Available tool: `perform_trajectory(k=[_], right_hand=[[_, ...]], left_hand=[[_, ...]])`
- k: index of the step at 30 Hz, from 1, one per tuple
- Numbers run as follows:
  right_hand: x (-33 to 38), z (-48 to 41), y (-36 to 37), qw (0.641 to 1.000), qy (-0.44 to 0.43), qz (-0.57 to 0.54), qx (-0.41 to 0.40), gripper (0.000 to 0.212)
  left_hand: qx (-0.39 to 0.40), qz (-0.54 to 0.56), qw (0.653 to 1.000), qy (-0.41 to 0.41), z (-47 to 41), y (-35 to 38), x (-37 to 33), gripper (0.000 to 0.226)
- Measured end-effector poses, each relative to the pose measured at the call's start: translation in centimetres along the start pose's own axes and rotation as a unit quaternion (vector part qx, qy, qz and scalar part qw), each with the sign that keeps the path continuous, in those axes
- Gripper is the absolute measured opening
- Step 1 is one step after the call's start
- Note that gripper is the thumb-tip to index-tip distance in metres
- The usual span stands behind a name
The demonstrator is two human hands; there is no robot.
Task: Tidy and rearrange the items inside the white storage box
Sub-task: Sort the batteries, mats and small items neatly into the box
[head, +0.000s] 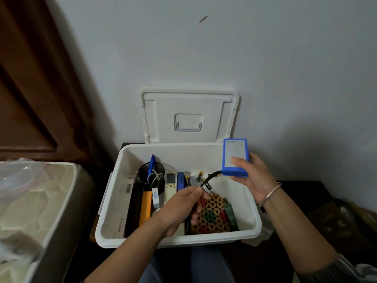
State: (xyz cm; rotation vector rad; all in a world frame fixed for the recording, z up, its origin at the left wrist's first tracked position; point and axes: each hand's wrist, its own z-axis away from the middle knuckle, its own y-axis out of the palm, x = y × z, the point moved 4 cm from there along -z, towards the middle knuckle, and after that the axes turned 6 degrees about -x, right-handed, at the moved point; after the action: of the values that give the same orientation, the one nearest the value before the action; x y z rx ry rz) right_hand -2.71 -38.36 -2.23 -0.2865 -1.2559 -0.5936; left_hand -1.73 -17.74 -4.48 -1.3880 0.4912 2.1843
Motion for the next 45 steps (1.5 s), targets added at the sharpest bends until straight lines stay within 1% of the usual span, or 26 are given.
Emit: perform_trajectory(k=[1,3,6,8,10,12,13,14,16,17,19,22,24,25,27,29,31,32,33,35,37,39,41,42,45], right_hand=[[0.2,-0.3,-0.3,0.999,-0.015,0.01,-0.026,0.038],[0.6,-0.9,-0.8,0.998,-0.035,0.014,-0.049,0.038],[0.5,-1.9,-1.2,0.998,-0.027,-0.008,-0.051,0.027],[-0.1,-2.5,-1.2,0.995,0.027,-0.086,-0.045,0.021],[-0.9,-2.7,-0.6,0.978,0.107,-0.179,-0.021,0.02],[-1.8,-2.5,0.4,0.962,0.164,-0.22,0.011,0.026],[-2.2,-2.3,0.9,0.958,0.18,-0.22,0.025,0.028],[-2.6,-2.1,1.4,0.957,0.192,-0.213,0.041,0.029],[-3.1,-1.6,2.5,0.955,0.205,-0.201,0.07,0.03],[-3.3,-1.3,2.9,0.955,0.211,-0.192,0.084,0.03],[-3.6,-0.9,3.6,0.954,0.226,-0.162,0.112,0.028],[-4.0,-0.2,3.8,0.946,0.259,-0.127,0.146,0.031],[-3.9,0.3,3.7,0.94,0.28,-0.106,0.163,0.03],[-3.8,0.6,3.7,0.94,0.28,-0.076,0.18,0.03],[-3.4,1.0,3.5,0.939,0.266,0.001,0.219,0.037],[-2.9,1.1,2.8,0.935,0.254,0.064,0.237,0.052],[-2.3,1.0,1.8,0.933,0.238,0.115,0.244,0.074],[-2.0,1.1,1.4,0.931,0.231,0.126,0.252,0.079],[-1.8,1.4,1.1,0.93,0.224,0.125,0.263,0.078],[-1.5,2.1,1.0,0.93,0.202,0.116,0.284,0.067],[-1.7,2.7,0.9,0.938,0.165,0.129,0.276,0.057],[-2.3,2.7,0.7,0.952,0.122,0.164,0.226,0.042],[-2.6,2.4,0.4,0.964,0.078,0.195,0.165,0.032],[-2.8,2.3,0.2,0.966,0.053,0.208,0.144,0.028],[-3.3,1.8,-0.7,0.965,0.005,0.247,0.087,0.021]], left_hand=[[0.007,-0.01,1.0,-0.009,-0.3,0.3,0.2,0.039],[0.018,-0.024,0.999,-0.014,-0.9,0.7,0.5,0.036],[0.002,-0.039,0.998,0.041,-1.7,0.5,-0.1,0.029],[-0.009,-0.036,0.996,0.083,-2.4,-0.2,-1.2,0.02],[0.025,-0.036,0.993,0.11,-2.9,-0.9,-2.3,0.015],[0.073,-0.054,0.989,0.119,-3.2,-1.3,-3.0,0.027],[0.077,-0.063,0.988,0.115,-3.5,-1.4,-3.1,0.038],[0.059,-0.063,0.991,0.099,-3.9,-1.6,-3.0,0.049],[-0.002,-0.034,0.998,0.048,-4.8,-1.7,-2.4,0.059],[-0.018,-0.012,0.999,0.03,-5.1,-1.5,-2.1,0.059],[-0.007,0.07,0.997,0.023,-5.7,-0.9,-1.7,0.06],[0.027,0.179,0.982,0.054,-6.2,-0.4,-1.8,0.055],[0.036,0.226,0.97,0.078,-6.1,0.0,-2.4,0.044],[0.029,0.252,0.964,0.076,-6.0,0.2,-2.7,0.041],[-0.011,0.286,0.957,0.046,-6.2,0.5,-3.0,0.044],[-0.066,0.245,0.967,0.039,-6.6,0.4,-3.2,0.049],[-0.111,0.169,0.977,0.063,-6.6,0.1,-3.6,0.04],[-0.125,0.12,0.982,0.078,-6.5,0.0,-3.9,0.037],[-0.135,0.069,0.984,0.092,-6.3,0.0,-4.3,0.036],[-0.162,-0.02,0.98,0.11,-6.1,0.4,-4.5,0.04],[-0.185,-0.082,0.971,0.124,-6.1,1.2,-4.6,0.047],[-0.198,-0.117,0.963,0.138,-6.4,2.1,-4.7,0.053],[-0.201,-0.137,0.959,0.146,-7.2,2.4,-4.7,0.055],[-0.187,-0.146,0.96,0.147,-7.7,2.4,-4.6,0.053],[-0.1,-0.144,0.975,0.135,-9.8,1.9,-3.6,0.046]])
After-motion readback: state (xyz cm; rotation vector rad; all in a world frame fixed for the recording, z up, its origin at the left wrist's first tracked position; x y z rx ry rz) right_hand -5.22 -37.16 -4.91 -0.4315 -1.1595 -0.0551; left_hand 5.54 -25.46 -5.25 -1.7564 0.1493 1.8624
